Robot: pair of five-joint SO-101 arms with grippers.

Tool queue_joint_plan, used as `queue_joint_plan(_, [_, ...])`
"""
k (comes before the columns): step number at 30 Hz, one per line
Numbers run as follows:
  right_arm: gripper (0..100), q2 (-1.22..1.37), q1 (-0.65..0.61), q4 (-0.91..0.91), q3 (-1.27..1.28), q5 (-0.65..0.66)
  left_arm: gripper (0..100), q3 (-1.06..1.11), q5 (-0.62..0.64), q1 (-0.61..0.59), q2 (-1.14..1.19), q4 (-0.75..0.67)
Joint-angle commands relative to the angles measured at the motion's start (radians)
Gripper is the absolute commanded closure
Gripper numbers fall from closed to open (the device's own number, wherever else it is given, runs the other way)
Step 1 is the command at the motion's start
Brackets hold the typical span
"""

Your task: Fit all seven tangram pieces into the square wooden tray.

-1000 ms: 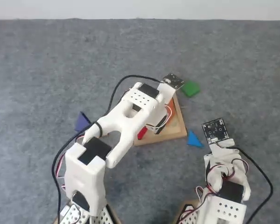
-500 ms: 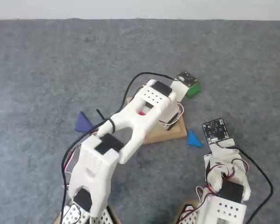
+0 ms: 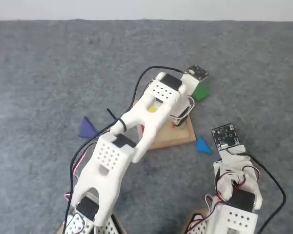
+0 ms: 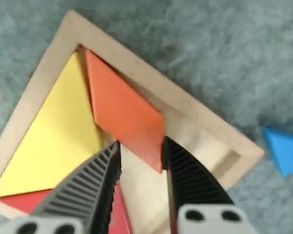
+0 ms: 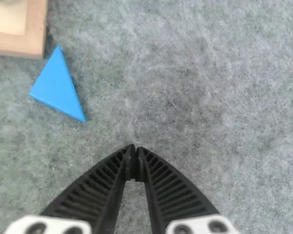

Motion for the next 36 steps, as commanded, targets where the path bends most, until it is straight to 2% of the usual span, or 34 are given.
queue_joint_plan(1, [98.7,0.001,0.005,0.01,0.014,0.011,87,-0.137,-0.011,0.012,0.012,0.009])
queue_joint_plan(14, [98.7,0.001,0.005,0.01,0.014,0.011,87,-0.295,-0.02,0.008,0.123,0.032])
queue_joint_plan(25, [98.8,-0.002,0.005,0.008,0.014,0.011,87,-0.536,-0.014,0.009,0.046,0.245])
queue_joint_plan(29, [98.9,-0.008,0.012,0.005,0.014,0.011,87,-0.579,-0.011,0.005,0.046,0.265])
queue_joint_plan(33, [98.9,-0.008,0.013,0.01,0.012,0.011,87,-0.587,0.025,-0.071,0.037,0.267])
queue_joint_plan(36, [98.9,-0.002,0.013,0.012,0.012,0.011,87,-0.593,0.029,-0.193,-0.002,0.267])
